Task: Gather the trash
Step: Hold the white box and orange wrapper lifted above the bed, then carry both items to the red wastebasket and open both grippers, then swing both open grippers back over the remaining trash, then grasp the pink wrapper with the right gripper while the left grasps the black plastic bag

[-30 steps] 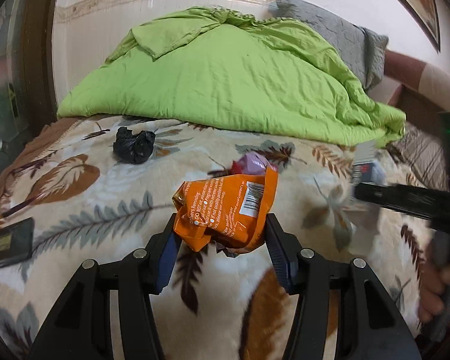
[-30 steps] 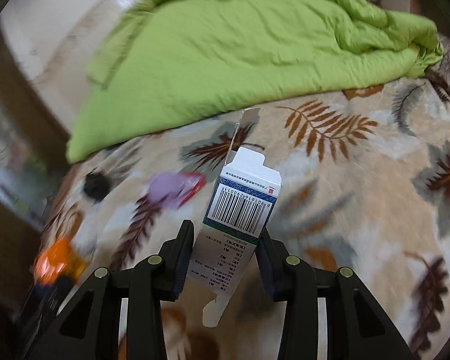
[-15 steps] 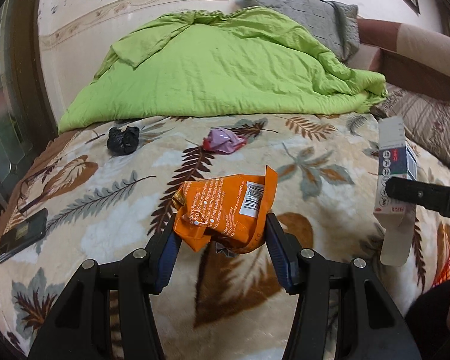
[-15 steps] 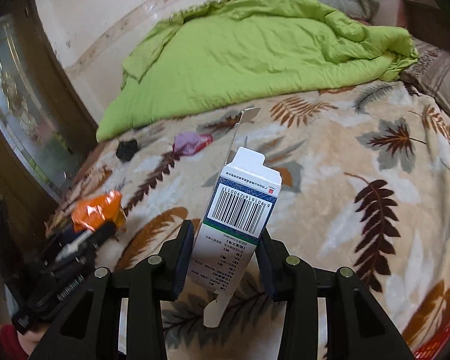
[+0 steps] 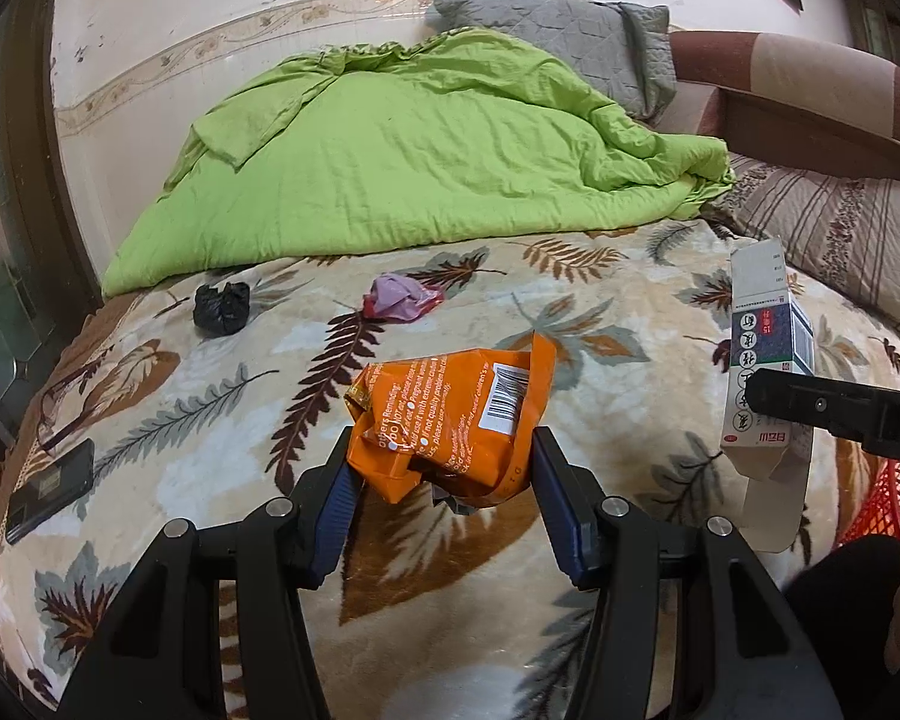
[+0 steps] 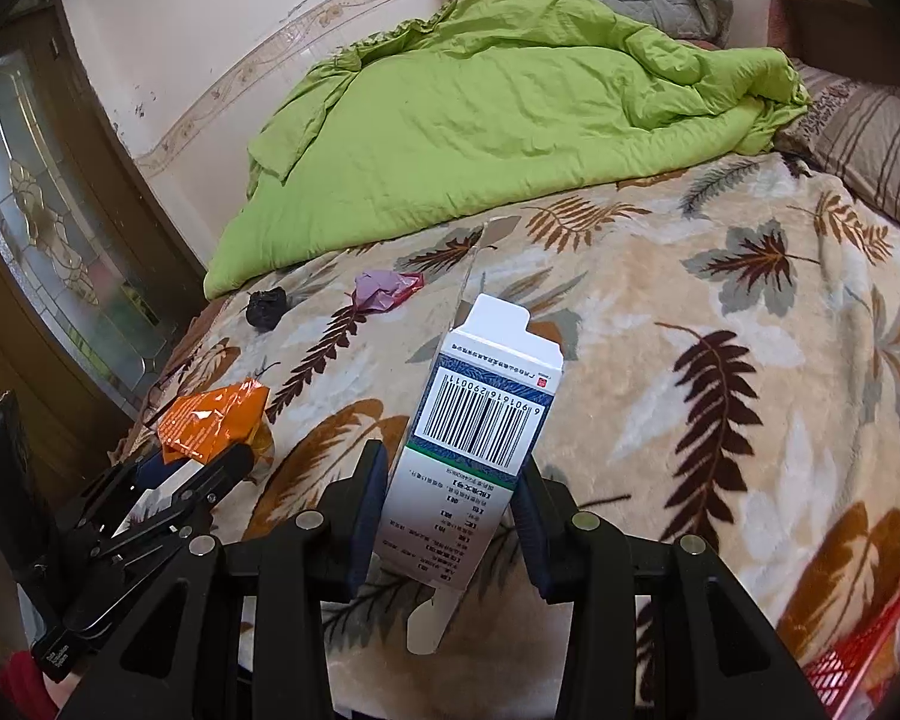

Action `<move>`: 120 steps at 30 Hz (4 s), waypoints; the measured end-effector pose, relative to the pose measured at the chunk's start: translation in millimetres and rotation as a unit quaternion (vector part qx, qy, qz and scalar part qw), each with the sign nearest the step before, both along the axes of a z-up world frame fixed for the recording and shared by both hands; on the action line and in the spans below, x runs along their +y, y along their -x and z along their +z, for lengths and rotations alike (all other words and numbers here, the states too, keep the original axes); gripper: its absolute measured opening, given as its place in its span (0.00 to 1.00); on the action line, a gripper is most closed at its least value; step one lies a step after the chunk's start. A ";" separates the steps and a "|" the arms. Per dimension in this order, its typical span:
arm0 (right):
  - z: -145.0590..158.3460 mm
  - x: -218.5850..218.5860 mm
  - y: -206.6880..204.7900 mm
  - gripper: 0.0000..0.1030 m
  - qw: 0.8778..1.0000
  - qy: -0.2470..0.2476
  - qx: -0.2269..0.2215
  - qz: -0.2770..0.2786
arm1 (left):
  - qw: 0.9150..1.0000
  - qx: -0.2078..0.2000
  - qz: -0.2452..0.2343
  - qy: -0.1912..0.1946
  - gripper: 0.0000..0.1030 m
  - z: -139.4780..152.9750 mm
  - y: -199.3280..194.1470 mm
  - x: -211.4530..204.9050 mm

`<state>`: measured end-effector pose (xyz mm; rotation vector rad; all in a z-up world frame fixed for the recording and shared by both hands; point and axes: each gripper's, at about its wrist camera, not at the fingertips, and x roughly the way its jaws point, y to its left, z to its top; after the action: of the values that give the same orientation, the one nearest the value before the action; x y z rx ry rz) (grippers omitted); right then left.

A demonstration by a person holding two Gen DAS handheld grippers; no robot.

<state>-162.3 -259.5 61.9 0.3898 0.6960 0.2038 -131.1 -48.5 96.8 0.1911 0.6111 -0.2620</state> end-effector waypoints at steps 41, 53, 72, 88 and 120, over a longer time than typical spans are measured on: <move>17.3 -231.1 228.6 0.43 0.961 -0.019 0.044 -0.271 | 0.929 0.096 -0.351 0.063 0.53 31.6 116.0 -250.2; -2.1 -258.4 251.1 0.49 0.951 -0.043 0.078 -0.297 | 0.901 0.163 -0.395 0.069 0.73 7.2 131.7 -290.5; 22.8 -182.3 149.3 0.59 0.983 -0.033 0.052 -0.174 | 0.969 0.103 -0.203 0.093 0.73 22.4 39.2 -145.3; 39.1 2.1 -55.0 0.69 0.998 0.014 0.048 0.028 | 0.977 0.057 0.149 0.143 0.73 -9.6 -69.2 93.4; 8.3 108.1 -218.4 0.36 0.996 0.063 0.027 0.061 | 0.959 0.090 0.228 0.142 0.83 -24.6 -231.2 173.9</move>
<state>56.2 -151.4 70.2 0.2326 0.7823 0.2633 100.1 125.4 72.1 -0.2534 0.7707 0.0823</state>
